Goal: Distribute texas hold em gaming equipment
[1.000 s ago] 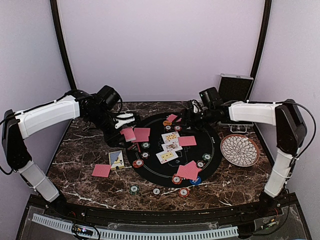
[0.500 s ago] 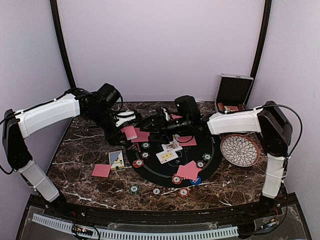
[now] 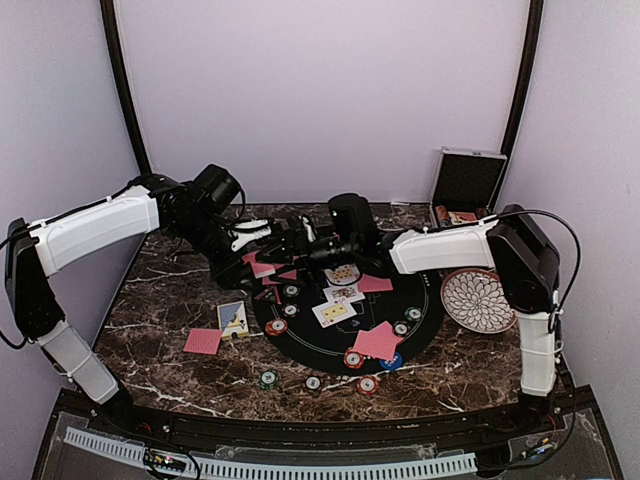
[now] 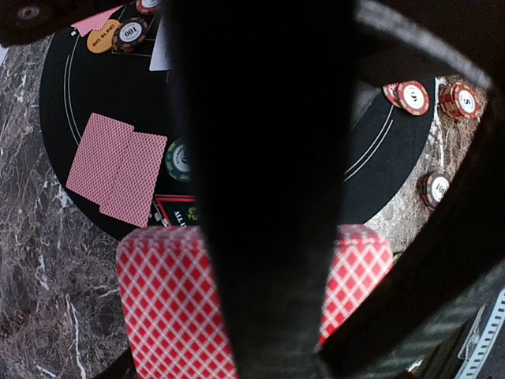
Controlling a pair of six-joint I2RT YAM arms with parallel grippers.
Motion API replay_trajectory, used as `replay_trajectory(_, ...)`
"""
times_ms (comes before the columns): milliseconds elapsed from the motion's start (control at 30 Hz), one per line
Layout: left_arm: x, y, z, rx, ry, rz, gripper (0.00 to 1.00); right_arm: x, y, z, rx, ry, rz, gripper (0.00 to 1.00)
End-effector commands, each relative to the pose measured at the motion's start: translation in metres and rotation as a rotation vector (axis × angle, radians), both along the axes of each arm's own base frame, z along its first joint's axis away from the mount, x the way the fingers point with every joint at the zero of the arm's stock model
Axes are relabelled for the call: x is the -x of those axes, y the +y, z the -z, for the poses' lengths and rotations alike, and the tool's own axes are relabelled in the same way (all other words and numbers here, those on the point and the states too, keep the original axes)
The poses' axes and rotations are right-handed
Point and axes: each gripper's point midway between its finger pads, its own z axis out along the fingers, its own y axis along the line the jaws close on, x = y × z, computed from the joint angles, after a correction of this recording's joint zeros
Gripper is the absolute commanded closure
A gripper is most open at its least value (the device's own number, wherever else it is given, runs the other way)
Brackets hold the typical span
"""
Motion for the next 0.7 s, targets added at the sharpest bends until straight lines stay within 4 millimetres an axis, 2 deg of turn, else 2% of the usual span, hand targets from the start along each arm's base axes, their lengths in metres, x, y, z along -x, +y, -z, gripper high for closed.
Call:
replay_trajectory(0,0.0,-0.004,-0.018,0.043,-0.013,0.0,1.0,0.006,0.017,-0.019,-0.069,-0.024,-0.041,0.27)
replay_trajectory(233,0.003,-0.004,-0.018,0.045,-0.011,0.009,1.0,0.0,0.02,-0.008,-0.054,0.008,-0.023,0.33)
replay_trajectory(367,0.002,-0.004,-0.019,0.044,-0.021,0.013,1.0,-0.009,0.01,0.001,-0.031,0.032,0.019,0.37)
replay_trajectory(500,0.001,-0.006,-0.023,0.055,-0.03,0.017,1.0,-0.014,-0.003,0.014,0.0,0.057,0.046,0.46)
replay_trajectory(667,0.0,-0.006,-0.025,0.057,-0.031,0.021,1.0,-0.015,-0.019,0.02,0.026,0.059,0.069,0.51)
